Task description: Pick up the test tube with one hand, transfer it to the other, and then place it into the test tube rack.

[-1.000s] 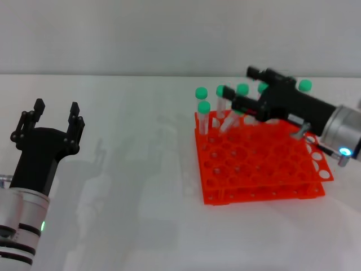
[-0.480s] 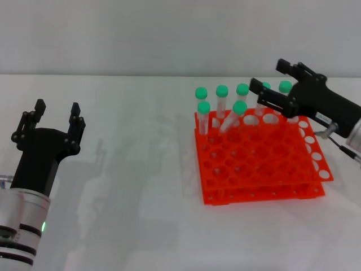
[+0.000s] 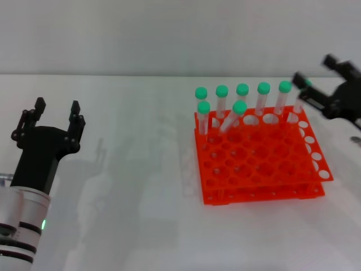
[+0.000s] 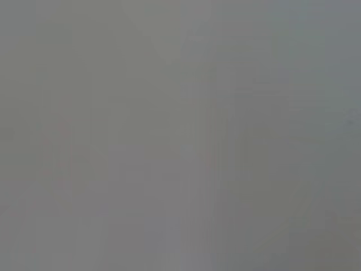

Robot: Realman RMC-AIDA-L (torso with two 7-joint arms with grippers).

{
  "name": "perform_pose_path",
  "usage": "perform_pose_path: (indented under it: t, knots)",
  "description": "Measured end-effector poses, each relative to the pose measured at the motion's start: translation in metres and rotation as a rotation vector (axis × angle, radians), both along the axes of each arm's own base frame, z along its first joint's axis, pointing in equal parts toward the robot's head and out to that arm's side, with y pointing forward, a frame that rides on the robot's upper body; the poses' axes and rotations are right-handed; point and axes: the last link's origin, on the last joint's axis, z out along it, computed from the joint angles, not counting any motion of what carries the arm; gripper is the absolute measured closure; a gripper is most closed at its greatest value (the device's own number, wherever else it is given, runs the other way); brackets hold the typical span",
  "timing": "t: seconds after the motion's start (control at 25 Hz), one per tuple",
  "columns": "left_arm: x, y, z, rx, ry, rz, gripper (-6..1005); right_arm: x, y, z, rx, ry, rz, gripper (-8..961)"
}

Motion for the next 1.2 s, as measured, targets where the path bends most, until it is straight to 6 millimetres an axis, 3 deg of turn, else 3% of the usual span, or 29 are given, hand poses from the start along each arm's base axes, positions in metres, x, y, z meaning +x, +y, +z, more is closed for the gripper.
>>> perform_pose_path:
  t: [0.32,0.48,0.68,1.2]
  knots:
    - [-0.008,0.004,0.009,0.05,-0.083,0.065,362,0.032,-0.011,0.021,0.263,0.004,-0.089,104]
    - [-0.012,0.007,0.014,0.086,-0.122,0.099,362,0.056,-0.015,0.029,0.383,-0.064,-0.194,107]
    - [-0.015,0.011,0.017,0.112,-0.17,0.125,362,0.079,-0.02,0.041,0.461,-0.03,-0.331,108]
    - [-0.017,0.012,0.018,0.106,-0.16,0.131,362,0.09,-0.029,0.042,0.469,-0.029,-0.376,108]
